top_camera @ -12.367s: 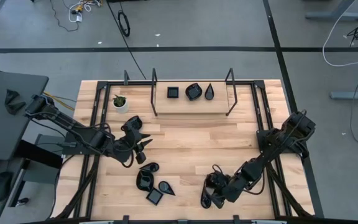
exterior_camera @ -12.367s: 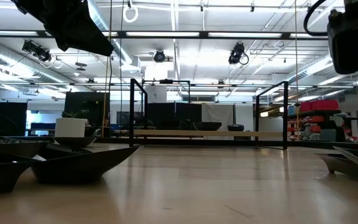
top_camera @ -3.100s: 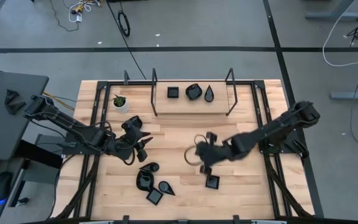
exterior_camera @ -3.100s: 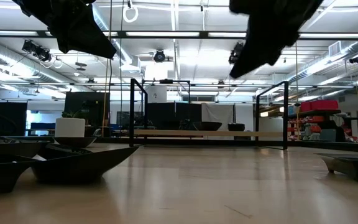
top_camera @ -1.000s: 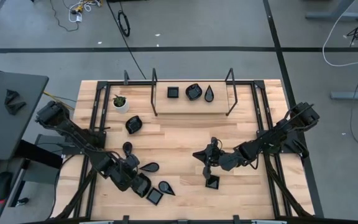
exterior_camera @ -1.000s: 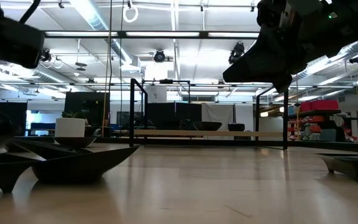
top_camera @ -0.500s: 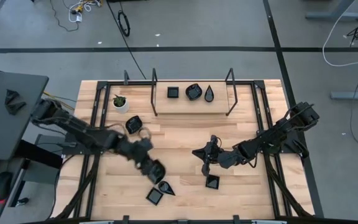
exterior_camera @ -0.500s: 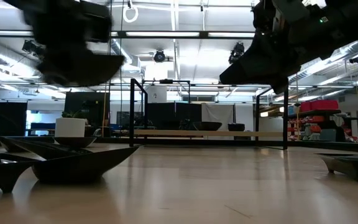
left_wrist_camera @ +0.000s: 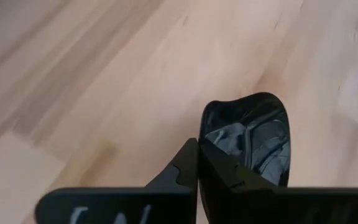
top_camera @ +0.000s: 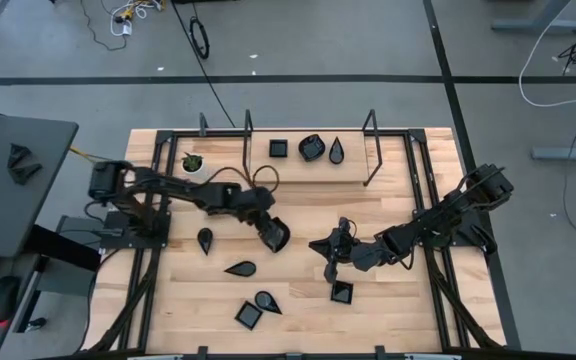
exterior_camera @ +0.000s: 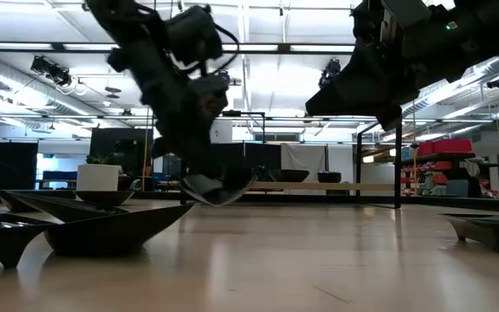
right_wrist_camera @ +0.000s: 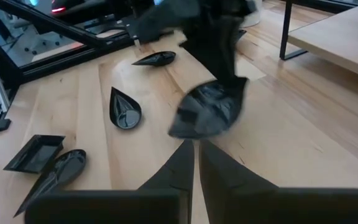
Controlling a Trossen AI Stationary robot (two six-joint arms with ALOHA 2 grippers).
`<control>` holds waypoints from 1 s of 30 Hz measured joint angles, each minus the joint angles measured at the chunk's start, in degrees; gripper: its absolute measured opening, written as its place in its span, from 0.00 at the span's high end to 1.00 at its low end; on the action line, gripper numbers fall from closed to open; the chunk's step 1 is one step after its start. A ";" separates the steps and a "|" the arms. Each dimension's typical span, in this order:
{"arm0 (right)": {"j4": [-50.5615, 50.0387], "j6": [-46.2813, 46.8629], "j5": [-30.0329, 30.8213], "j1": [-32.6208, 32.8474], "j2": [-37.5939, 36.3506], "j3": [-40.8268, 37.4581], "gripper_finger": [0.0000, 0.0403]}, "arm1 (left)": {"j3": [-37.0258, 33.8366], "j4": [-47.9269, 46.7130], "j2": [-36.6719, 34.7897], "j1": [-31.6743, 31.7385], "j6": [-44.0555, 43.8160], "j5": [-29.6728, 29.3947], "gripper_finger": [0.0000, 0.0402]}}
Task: Pick & Place Mini shaped plates
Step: Stack the black leaf shaped bowl on top of the other black leaf shaped bowl on the shelf
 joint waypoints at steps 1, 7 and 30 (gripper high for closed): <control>0.04 0.01 0.02 0.00 0.00 0.00 0.93 | 0.97 0.23 1.29 0.54 0.72 0.53 0.98; 0.00 0.18 -0.01 0.00 0.00 0.02 0.93 | 7.28 0.37 7.47 2.08 4.88 1.15 0.97; -0.79 1.04 -4.79 -2.19 0.20 0.02 0.92 | 12.82 -4.28 8.62 3.45 10.64 4.93 0.69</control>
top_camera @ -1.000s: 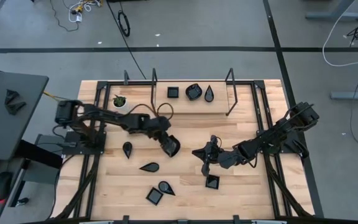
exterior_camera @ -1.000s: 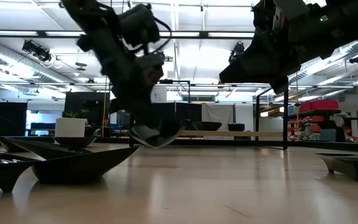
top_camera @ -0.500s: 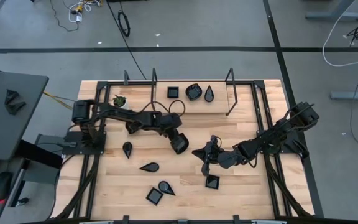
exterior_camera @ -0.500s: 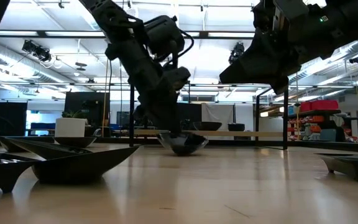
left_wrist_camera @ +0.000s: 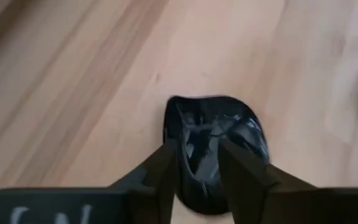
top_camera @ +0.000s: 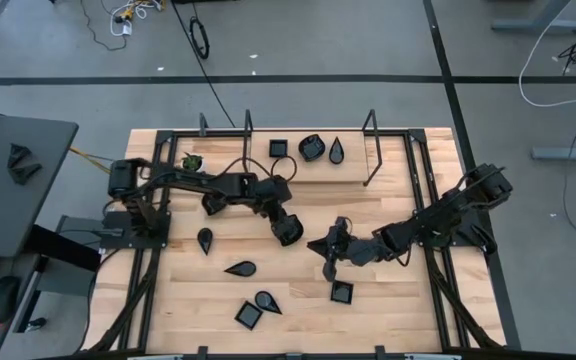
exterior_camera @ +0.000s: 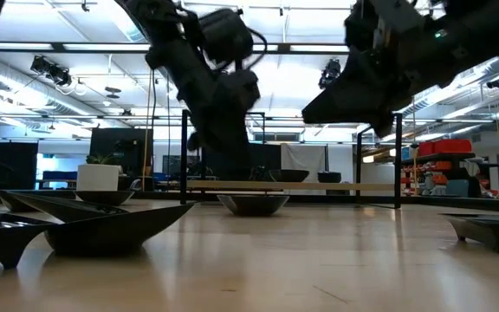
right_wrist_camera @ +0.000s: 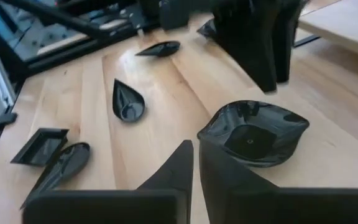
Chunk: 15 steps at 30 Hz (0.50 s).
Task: Pick & Place Mini shaped plates
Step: Stack the black leaf shaped bowl on top of the other black leaf shaped bowl on the shelf
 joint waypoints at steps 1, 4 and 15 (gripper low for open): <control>0.11 -0.33 -1.73 -0.73 0.13 0.00 0.91 | 0.07 -1.17 -1.01 -0.30 0.01 0.04 0.67; -0.01 -2.86 -6.13 -2.76 0.67 0.04 0.85 | 0.07 -6.47 -4.49 -2.48 1.15 -1.09 0.63; -18.54 -22.98 -15.80 -6.22 11.68 16.71 0.53 | -20.85 8.01 -14.30 -20.42 -9.96 -8.44 0.70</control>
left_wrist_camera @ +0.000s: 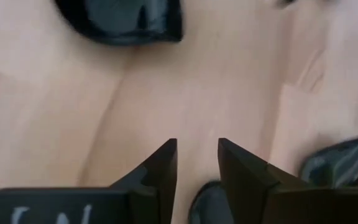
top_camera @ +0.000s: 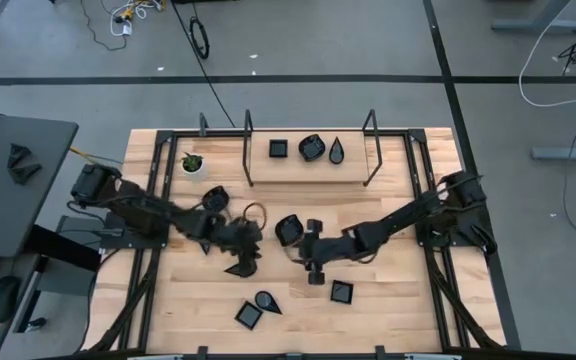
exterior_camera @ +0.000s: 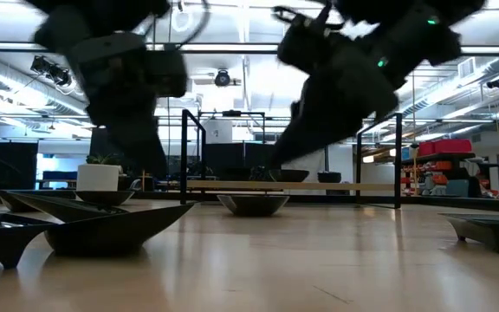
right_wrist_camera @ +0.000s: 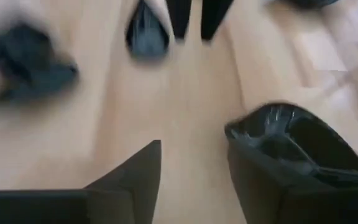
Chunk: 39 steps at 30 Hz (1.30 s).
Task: Pick & Place Mini shaped plates
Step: Stack the black leaf shaped bowl on top of the other black leaf shaped bowl on the shelf
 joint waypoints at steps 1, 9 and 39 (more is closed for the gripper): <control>-4.45 -3.41 -0.02 -0.17 1.16 2.31 0.51 | -2.32 4.55 -0.33 -1.44 -1.11 -1.82 0.71; -16.51 -19.84 0.49 -2.09 7.08 11.37 0.54 | -13.45 28.13 -0.79 -10.03 -1.55 -24.44 0.74; -17.75 -30.01 -3.17 -7.52 7.37 11.23 0.99 | -13.74 29.43 -0.74 -11.01 -0.65 -31.81 0.74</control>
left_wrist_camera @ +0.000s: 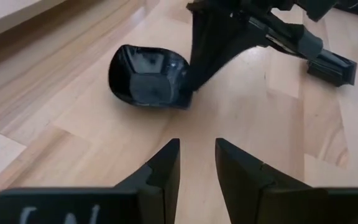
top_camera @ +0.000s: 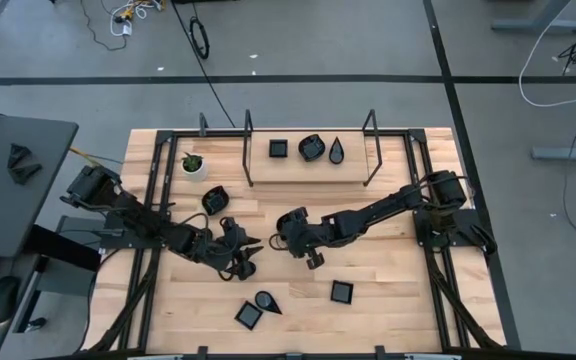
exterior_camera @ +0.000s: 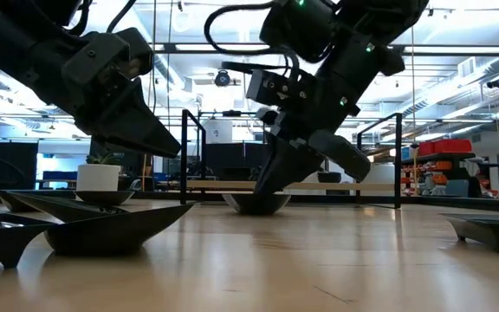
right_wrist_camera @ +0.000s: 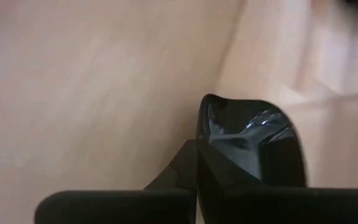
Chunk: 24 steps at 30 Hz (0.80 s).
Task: Pick & Place Mini shaped plates
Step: Stack the black leaf shaped bowl on top of the other black leaf shaped bowl on the shelf
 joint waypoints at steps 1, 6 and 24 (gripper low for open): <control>-0.19 -0.19 1.76 0.34 -0.41 -0.02 0.99 | 0.00 0.00 0.00 0.00 0.00 -0.04 0.74; -0.49 -0.47 4.56 2.69 -4.30 -0.03 1.00 | 0.00 0.00 0.00 0.00 -0.09 -0.06 0.74; -3.08 -16.53 9.52 -11.81 -19.62 -0.03 0.99 | 0.00 -0.02 0.02 0.02 -0.46 -2.52 0.74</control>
